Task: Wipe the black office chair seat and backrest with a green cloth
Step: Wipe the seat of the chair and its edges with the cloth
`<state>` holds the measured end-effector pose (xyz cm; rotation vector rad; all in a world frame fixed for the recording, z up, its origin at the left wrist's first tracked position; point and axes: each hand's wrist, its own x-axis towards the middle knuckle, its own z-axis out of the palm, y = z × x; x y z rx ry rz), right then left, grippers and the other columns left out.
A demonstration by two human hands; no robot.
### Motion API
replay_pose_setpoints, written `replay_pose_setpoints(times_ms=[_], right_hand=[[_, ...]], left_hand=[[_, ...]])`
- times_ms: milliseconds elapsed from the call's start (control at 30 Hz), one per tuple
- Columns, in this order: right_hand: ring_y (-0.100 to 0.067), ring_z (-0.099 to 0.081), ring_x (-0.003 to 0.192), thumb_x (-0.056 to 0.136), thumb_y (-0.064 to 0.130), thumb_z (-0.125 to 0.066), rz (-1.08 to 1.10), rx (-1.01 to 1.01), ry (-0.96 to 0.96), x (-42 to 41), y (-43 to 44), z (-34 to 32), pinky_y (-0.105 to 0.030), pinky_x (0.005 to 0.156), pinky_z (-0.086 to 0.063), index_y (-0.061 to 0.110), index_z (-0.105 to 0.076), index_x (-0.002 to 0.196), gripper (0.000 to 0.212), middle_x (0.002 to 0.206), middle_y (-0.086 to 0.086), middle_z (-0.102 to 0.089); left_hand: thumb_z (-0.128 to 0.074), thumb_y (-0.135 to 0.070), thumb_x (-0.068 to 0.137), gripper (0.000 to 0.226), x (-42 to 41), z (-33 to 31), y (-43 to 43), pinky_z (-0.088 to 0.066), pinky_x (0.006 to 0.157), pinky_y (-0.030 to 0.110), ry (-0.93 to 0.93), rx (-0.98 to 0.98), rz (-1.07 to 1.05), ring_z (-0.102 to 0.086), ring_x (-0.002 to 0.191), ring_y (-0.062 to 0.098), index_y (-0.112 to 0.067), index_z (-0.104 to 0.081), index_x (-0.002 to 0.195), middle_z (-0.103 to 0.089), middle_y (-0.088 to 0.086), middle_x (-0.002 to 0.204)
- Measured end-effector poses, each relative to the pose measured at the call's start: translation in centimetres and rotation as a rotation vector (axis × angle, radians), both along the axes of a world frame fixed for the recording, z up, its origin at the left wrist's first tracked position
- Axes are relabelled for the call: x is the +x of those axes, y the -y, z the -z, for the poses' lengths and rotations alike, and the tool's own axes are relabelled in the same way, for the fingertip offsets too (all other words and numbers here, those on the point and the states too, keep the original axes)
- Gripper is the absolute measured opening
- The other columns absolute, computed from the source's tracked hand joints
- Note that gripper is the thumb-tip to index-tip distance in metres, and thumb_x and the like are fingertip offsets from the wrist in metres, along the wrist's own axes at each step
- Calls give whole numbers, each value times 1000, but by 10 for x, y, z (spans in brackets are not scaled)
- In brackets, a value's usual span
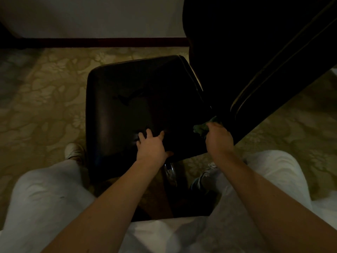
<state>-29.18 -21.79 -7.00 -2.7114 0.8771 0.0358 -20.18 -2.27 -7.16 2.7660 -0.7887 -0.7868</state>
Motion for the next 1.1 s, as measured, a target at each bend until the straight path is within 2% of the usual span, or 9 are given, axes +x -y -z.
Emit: replay_pose_setpoints(times_ms=[167,300,533,667,767,833,900,967,1100], right_hand=[[-33,-50,122,100,6,-45,-11,-32,-57,8,1,3,-41,94,-43,4,-58,121,25,127,-17,-58],[-32,-35,137,99,4,-45,-62,-61,-90,14,-2,8,-42,108,-38,6,-49,136,37,144,-14,-46],[-31,-31,140,96,-3,-42,-92,73,43,31,19,11,-44,114,-30,5,-49,139,44,147,-13,-44],[-28,-30,142,98,-1,-42,-142,104,44,28,27,7,-43,109,-37,11,-45,143,47,153,-7,-37],[-35,-44,131,98,5,-47,-100,37,44,21,23,7,-44,93,-48,18,-34,149,54,161,-5,-20],[-38,-47,126,98,10,-51,-59,-23,48,18,20,6,-45,87,-50,17,-33,148,54,161,-7,-18],[-36,-36,134,99,13,-49,-59,-55,-2,16,18,7,-45,97,-45,15,-33,147,50,157,-11,-24],[-37,-28,139,100,14,-48,-52,-56,-77,15,13,6,-47,102,-40,15,-28,149,53,158,-14,-21],[-43,-35,135,98,12,-51,-26,-30,-174,22,3,5,-49,97,-45,13,-24,146,55,158,-21,-16]], left_hand=[[-56,-54,94,84,-6,7,1,-9,120,57,15,-23,-14,2,148,47,-29,-8,158,0,18,164],[-55,-57,93,85,-7,11,1,-8,120,56,34,-6,-22,2,148,47,-31,-7,158,1,18,164],[-57,-53,94,84,-2,7,0,-10,120,56,2,1,-7,1,149,46,-32,-7,158,1,17,164],[-64,-54,88,85,1,-3,5,-22,117,60,-2,8,6,-14,145,48,-30,-17,155,-16,19,159],[-67,-67,77,91,10,-10,7,-32,108,65,60,52,56,-27,138,41,-32,-22,148,-28,14,148],[-66,-72,74,95,21,-13,9,-27,108,70,79,36,91,-19,142,40,-32,-23,148,-20,13,153],[-65,-74,73,103,33,-14,10,-17,111,73,68,21,107,-1,148,42,-34,-13,153,0,11,162],[-66,-74,73,112,44,-12,9,-11,111,75,25,40,127,10,149,43,-40,1,155,15,7,164],[-65,-73,75,112,53,-6,7,-7,111,75,-82,93,155,15,148,43,-45,10,154,20,5,164]])
